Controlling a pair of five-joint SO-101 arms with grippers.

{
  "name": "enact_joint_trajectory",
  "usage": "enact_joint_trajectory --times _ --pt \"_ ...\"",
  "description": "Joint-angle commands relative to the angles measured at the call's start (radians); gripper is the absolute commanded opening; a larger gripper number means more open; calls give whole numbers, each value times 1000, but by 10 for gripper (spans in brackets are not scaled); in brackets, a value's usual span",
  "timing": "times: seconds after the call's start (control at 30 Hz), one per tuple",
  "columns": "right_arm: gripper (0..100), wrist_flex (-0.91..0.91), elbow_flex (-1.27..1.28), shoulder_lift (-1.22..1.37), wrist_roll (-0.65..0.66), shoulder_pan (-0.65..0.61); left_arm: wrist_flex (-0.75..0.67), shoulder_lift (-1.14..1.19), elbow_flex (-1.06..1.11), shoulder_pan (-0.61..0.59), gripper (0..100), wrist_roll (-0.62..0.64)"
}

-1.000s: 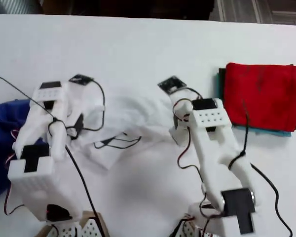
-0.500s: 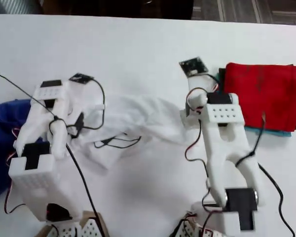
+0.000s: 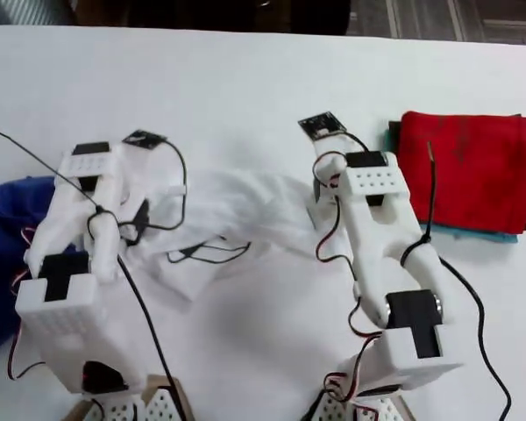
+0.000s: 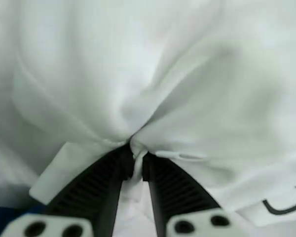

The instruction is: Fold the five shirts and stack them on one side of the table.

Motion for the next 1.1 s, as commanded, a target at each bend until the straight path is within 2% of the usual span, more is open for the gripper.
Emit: enact_joint_trajectory --times 0.0,0.23,0.4,0.5,0.63,0.8,1.0,1.07 --pt "18 10 -46 -21 -8 4 -11 26 -13 12 25 6" --pt "20 65 -44 -269 0 -41 -11 26 -15 12 25 6" --pt "20 154 -21 -424 2 -127 -5 26 -42 12 25 6" --pt "20 170 58 -475 68 -183 -3 26 -39 12 25 6" --pt "20 105 253 -483 189 -219 -3 26 -39 12 25 8" --pt "25 -8 413 -466 213 -209 -3 26 -41 11 25 8" --pt "195 68 342 -501 213 -186 -3 26 -41 11 25 8" --pt "215 81 318 -529 213 -147 -3 26 -41 11 25 8"
